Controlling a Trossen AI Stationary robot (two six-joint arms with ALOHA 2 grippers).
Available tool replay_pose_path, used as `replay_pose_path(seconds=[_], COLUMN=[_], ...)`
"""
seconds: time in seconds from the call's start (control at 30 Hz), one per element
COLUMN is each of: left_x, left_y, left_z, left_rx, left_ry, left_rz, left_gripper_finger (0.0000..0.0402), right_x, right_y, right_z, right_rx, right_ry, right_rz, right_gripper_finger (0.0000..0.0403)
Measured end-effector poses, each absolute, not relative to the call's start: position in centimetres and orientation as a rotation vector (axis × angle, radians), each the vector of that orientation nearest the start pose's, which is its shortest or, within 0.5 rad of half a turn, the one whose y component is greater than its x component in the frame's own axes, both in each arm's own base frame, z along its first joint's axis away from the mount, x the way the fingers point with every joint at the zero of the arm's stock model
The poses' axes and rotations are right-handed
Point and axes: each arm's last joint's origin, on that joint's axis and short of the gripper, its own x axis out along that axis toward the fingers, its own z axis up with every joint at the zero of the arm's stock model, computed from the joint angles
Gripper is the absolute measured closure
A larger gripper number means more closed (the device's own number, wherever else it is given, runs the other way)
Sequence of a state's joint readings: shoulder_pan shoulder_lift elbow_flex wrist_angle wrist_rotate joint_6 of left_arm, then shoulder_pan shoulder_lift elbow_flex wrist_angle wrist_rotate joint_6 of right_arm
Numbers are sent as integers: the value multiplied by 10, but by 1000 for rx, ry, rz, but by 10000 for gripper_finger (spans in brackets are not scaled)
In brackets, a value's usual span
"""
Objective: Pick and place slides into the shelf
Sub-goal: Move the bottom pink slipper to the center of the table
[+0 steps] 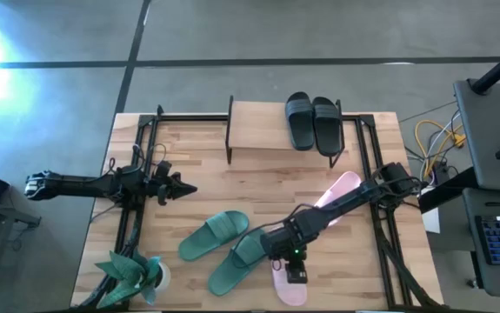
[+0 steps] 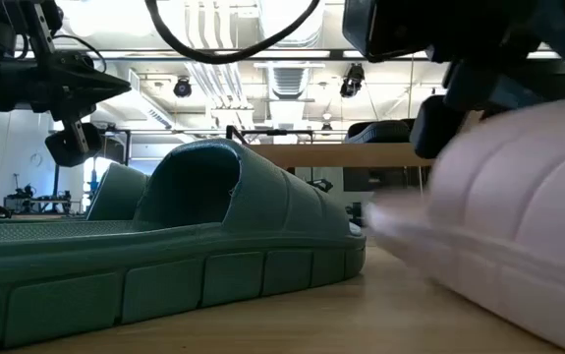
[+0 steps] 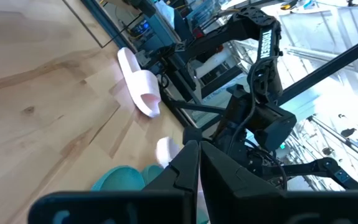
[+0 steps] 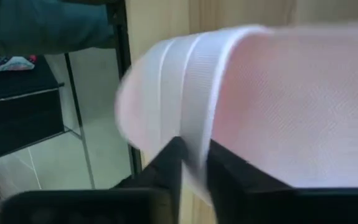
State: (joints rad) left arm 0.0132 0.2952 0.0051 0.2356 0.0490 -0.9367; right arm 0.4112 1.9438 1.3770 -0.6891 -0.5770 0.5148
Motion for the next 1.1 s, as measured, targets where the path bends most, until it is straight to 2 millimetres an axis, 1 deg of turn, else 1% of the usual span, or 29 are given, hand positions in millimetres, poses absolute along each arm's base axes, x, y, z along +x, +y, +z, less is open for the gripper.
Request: replay_pose_path(seconds=[0.07,0.2,0.3,0.37,0.43,0.57,0.63,0.73,0.8,0.87,0.93,1.0,1.1], left_x=[116,116,116,116,116,116,116,116,116,116,116,116,116], left_y=[0,0,0,0,0,0,0,0,0,0,0,0,0], left_z=[162,162,163,163,163,163,163,163,163,163,162,162,162], left_rx=[-938,-938,-939,-939,-939,-939,-939,-938,-938,-938,-938,-938,-938], left_ry=[70,69,65,65,65,65,65,63,63,64,68,70,69], left_rz=[-6,-6,-9,-9,-9,-9,-9,-9,-9,-8,-5,-3,-3], left_gripper_finger=[402,402,402,402,402,402,402,402,402,402,402,402,402], right_x=[344,344,349,349,348,341,335,323,313,302,293,285,285], right_y=[168,168,164,161,159,152,146,132,123,115,111,106,96], right_z=[179,178,184,193,206,239,257,279,288,292,288,278,256], right_rx=[516,527,588,625,656,746,815,979,1125,1281,1399,1473,1518], right_ry=[1499,1498,1464,1438,1392,1278,1196,1002,821,608,397,215,48], right_rz=[503,493,458,429,401,273,143,-164,-398,-610,-784,-927,-1044], right_gripper_finger=[382,391,392,392,393,393,393,394,393,391,386,382,381])
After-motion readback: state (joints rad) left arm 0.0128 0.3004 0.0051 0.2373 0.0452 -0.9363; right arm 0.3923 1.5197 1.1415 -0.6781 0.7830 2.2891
